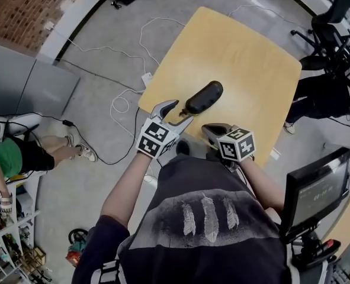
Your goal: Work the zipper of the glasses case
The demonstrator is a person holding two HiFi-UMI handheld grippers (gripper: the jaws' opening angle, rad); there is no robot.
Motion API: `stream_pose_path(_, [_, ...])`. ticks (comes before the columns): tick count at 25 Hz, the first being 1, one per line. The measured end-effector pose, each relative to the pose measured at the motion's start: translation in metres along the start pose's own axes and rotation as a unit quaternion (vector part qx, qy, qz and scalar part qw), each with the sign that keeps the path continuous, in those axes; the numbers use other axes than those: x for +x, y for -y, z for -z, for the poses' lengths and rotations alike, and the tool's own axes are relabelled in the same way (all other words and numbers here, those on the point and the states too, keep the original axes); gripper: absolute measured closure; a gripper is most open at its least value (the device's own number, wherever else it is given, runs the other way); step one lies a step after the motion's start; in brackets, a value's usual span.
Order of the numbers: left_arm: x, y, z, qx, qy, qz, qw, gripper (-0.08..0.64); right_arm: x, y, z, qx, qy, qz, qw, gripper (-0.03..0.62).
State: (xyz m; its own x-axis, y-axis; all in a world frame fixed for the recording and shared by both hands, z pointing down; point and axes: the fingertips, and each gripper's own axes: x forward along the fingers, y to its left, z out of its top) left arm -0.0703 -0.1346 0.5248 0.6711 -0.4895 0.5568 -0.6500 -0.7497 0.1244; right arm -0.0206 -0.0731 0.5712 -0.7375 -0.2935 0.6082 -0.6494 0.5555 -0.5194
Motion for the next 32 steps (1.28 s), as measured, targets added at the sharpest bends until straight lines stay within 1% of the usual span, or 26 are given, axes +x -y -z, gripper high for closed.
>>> stream_pose_path(2, [0.024,-0.002,-0.002,0.007,-0.012,0.009,0.9999,0.276,0.008,0.012,0.005,0.001,-0.01,0.006,1.0,0.589])
stream_pose_path(3, [0.039,-0.004,-0.003,0.015,-0.021,0.012,0.9996,0.27,0.012,0.018,0.007,0.003,-0.014,0.006,1.0,0.567])
stream_pose_path(4, [0.054,-0.007,-0.002,0.023,-0.034,0.016,0.999,0.27,0.016,0.022,0.009,0.006,-0.017,0.006,1.0,0.521])
stream_pose_path(6, [0.078,-0.012,0.003,0.033,-0.066,0.026,0.9969,0.27,0.024,0.027,0.01,0.009,-0.023,0.009,1.0,0.457])
stream_pose_path(7, [0.086,-0.014,0.007,0.031,-0.082,0.032,0.9956,0.27,0.028,0.028,0.01,0.006,-0.028,0.015,0.999,0.434])
stream_pose_path(10, [0.099,-0.015,0.022,0.011,-0.117,0.051,0.9918,0.272,0.036,0.035,0.013,-0.006,-0.04,0.035,0.999,0.42])
stream_pose_path(12, [0.103,-0.01,0.027,-0.016,-0.123,0.07,0.9898,0.273,0.04,0.038,0.013,-0.007,-0.044,0.043,0.998,0.42])
stream_pose_path(13, [0.103,-0.008,0.028,-0.031,-0.121,0.081,0.9888,0.29,0.042,0.039,0.013,-0.004,-0.045,0.046,0.998,0.42])
stream_pose_path(14, [0.103,-0.006,0.028,-0.045,-0.119,0.09,0.9879,0.328,0.044,0.039,0.012,0.001,-0.046,0.047,0.998,0.422])
stream_pose_path(15, [0.102,-0.005,0.028,-0.055,-0.115,0.096,0.9872,0.33,0.046,0.04,0.012,0.009,-0.046,0.046,0.998,0.426])
stream_pose_path(19, [0.097,-0.008,0.027,-0.088,-0.105,0.107,0.9848,0.337,0.052,0.042,0.008,0.026,-0.044,0.048,0.998,0.43])
stream_pose_path(23, [0.093,-0.01,0.027,-0.118,-0.094,0.107,0.9828,0.339,0.056,0.042,0.006,0.032,-0.042,0.043,0.998,0.445])
stream_pose_path(24, [0.092,-0.01,0.027,-0.121,-0.092,0.106,0.9826,0.339,0.056,0.043,0.006,0.034,-0.041,0.043,0.998,0.451])
stream_pose_path(26, [0.092,-0.01,0.026,-0.122,-0.09,0.105,0.9828,0.339,0.056,0.046,0.007,0.035,-0.042,0.045,0.998,0.489])
stream_pose_path(27, [0.092,-0.009,0.025,-0.121,-0.091,0.104,0.9829,0.339,0.056,0.046,0.008,0.033,-0.042,0.046,0.997,0.492])
stream_pose_path(29, [0.092,-0.009,0.025,-0.12,-0.093,0.103,0.983,0.339,0.056,0.046,0.01,0.023,-0.045,0.05,0.997,0.551])
stream_pose_path(32, [0.093,-0.008,0.025,-0.118,-0.096,0.098,0.9836,0.341,0.057,0.042,0.011,0.002,-0.048,0.053,0.997,0.589])
